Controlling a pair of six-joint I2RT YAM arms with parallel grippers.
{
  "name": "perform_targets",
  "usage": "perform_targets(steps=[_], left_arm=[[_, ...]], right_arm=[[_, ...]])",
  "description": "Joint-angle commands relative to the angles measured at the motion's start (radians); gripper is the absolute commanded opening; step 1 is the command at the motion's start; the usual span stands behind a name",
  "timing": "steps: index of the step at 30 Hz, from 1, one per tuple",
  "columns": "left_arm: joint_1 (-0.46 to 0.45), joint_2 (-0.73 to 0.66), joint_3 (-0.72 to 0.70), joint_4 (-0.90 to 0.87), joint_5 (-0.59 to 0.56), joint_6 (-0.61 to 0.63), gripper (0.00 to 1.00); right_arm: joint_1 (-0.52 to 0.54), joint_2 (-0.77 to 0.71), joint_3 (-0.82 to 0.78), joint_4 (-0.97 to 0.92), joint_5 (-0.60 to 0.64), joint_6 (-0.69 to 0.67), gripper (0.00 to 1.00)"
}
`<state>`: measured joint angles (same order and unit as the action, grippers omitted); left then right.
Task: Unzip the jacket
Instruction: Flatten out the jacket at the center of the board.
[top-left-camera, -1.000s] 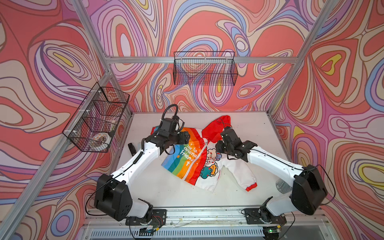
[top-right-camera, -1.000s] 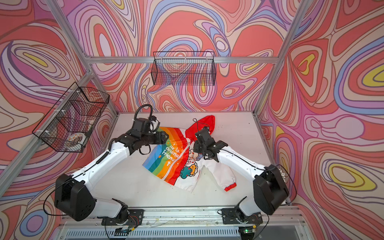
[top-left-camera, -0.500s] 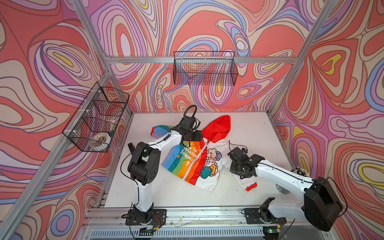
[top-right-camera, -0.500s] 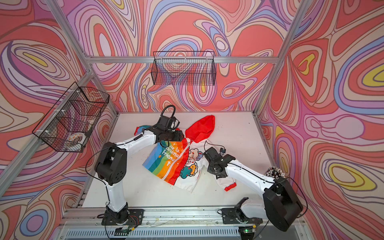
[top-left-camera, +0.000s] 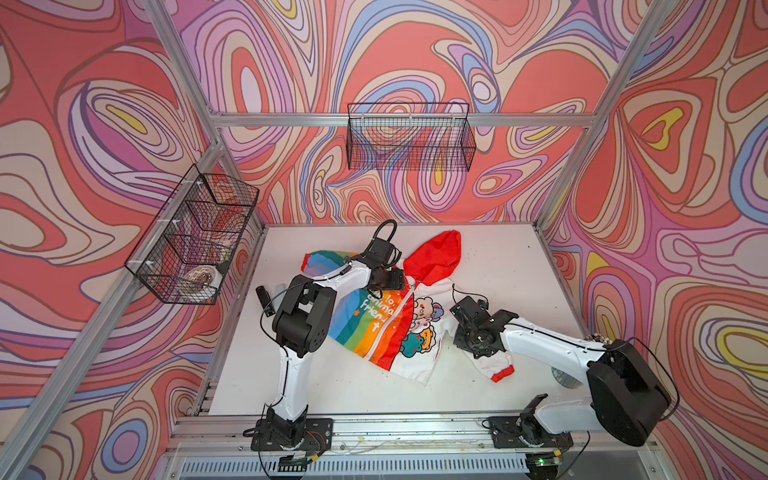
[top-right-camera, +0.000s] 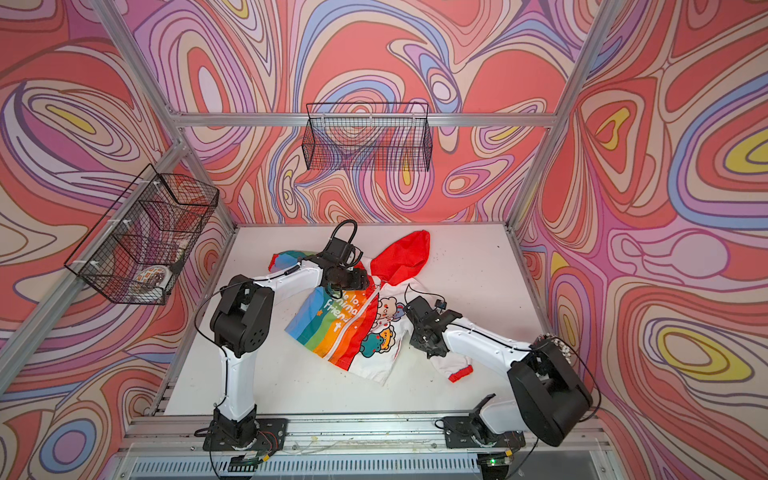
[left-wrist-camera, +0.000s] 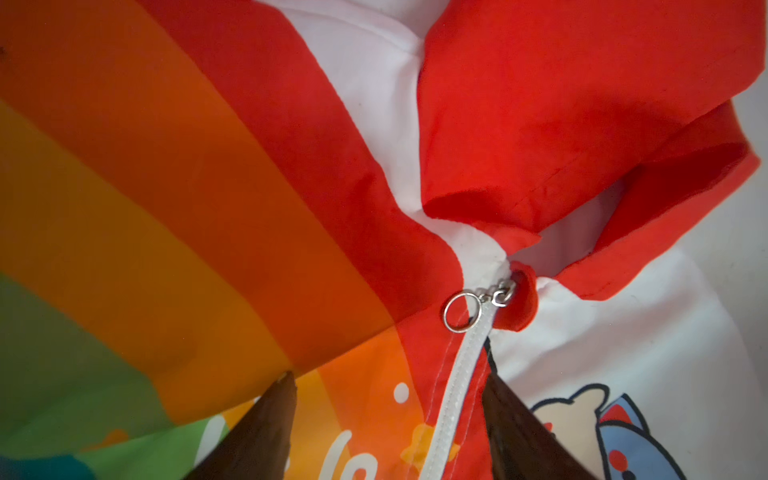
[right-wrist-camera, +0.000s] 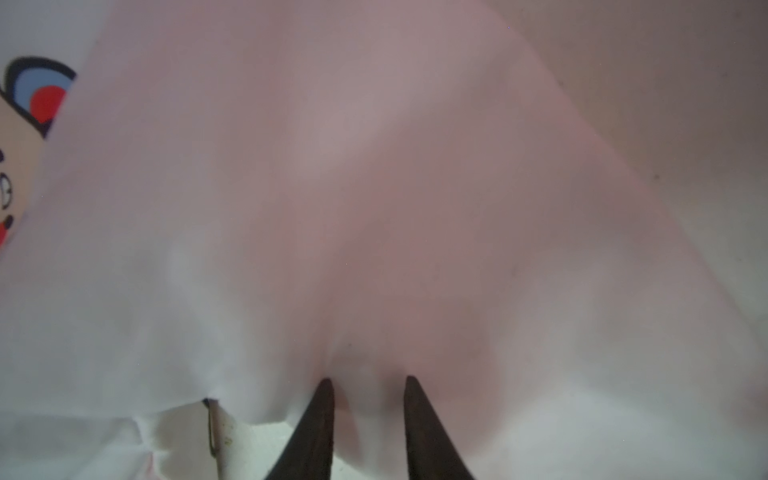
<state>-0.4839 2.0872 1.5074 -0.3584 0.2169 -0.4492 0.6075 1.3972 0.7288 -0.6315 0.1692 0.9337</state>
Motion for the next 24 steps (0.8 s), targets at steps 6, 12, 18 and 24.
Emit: perform_targets(steps=[6, 12, 18, 24], left_arm=[[0.052, 0.003, -0.063, -0.007, 0.02, -0.052, 0.73], [0.077, -0.024, -0.147, 0.011, 0.024, -0.059, 0.74], [0.089, -0.082, -0.25, 0.034, 0.02, -0.079, 0.75], [0.089, -0.145, -0.351, 0.047, -0.005, -0.103, 0.75]], right_arm=[[-0.046, 0.114, 0.007, 0.105, -0.061, -0.067, 0.3], [-0.132, 0.187, 0.047, 0.137, -0.134, -0.165, 0.3], [-0.235, 0.283, 0.132, 0.13, -0.157, -0.284, 0.3], [-0.345, 0.368, 0.215, 0.133, -0.162, -0.385, 0.29]])
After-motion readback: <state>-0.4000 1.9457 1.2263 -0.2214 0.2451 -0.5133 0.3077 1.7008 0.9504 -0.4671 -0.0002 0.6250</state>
